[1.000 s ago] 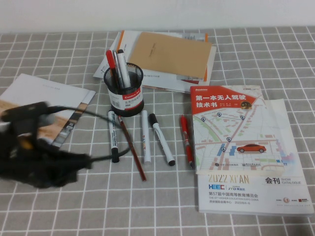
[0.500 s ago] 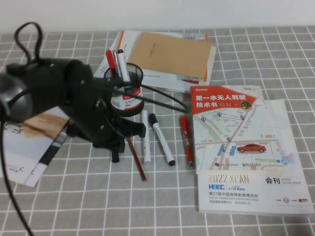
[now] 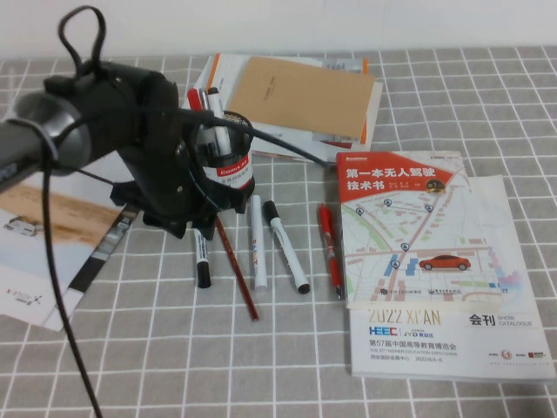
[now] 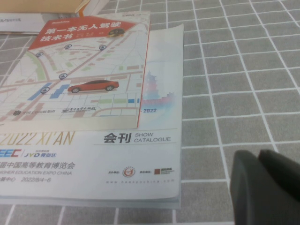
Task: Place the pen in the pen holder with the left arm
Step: Pick up the pen on the table
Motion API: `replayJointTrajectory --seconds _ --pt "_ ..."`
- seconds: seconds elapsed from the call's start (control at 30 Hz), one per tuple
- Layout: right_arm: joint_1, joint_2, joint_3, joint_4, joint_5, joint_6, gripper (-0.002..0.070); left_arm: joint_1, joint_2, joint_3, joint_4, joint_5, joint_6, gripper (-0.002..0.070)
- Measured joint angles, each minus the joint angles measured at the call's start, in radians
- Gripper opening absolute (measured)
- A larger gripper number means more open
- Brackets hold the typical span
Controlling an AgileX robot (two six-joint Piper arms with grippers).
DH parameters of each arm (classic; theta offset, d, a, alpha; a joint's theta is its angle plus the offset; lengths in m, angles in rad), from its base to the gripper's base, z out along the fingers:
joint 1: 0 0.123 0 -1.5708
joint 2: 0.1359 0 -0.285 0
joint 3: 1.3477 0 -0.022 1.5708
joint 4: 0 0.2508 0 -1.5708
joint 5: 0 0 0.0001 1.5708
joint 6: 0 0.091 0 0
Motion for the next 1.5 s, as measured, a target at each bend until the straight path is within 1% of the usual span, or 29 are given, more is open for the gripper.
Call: replayJointTrajectory --seconds 0.13,0.67,0.73,0.93,1.0,1.07,1.3,1.5 --pt "0.0 0.0 0.0 0.0 0.0 0.0 -0.0013 0.002 0.037 -0.007 0.03 0.002 -0.038 0.0288" --pt "0.0 0.0 0.0 0.0 0.0 0.0 -0.0013 0.004 0.124 -0.008 0.034 -0.039 -0.049 0.0291" --pt "0.0 0.0 0.0 0.0 0.0 0.0 -0.0013 0.004 0.128 -0.008 0.037 -0.044 -0.049 0.0281" --pt "0.0 0.0 0.0 0.0 0.0 0.0 -0.0013 0.004 0.144 -0.018 0.053 -0.039 -0.049 0.0211" --pt "0.0 0.0 0.0 0.0 0.0 0.0 -0.0013 0.004 0.145 -0.02 0.056 -0.035 -0.049 0.017" --pt "0.0 0.0 0.0 0.0 0.0 0.0 -0.0013 0.004 0.146 -0.024 0.062 -0.022 -0.051 0.0109" --pt "0.0 0.0 0.0 0.0 0.0 0.0 -0.0013 0.004 0.146 -0.025 0.093 0.039 -0.051 0.0105" --pt "0.0 0.0 0.0 0.0 0.0 0.0 -0.0013 0.004 0.133 -0.025 0.137 0.17 -0.046 0.0105"
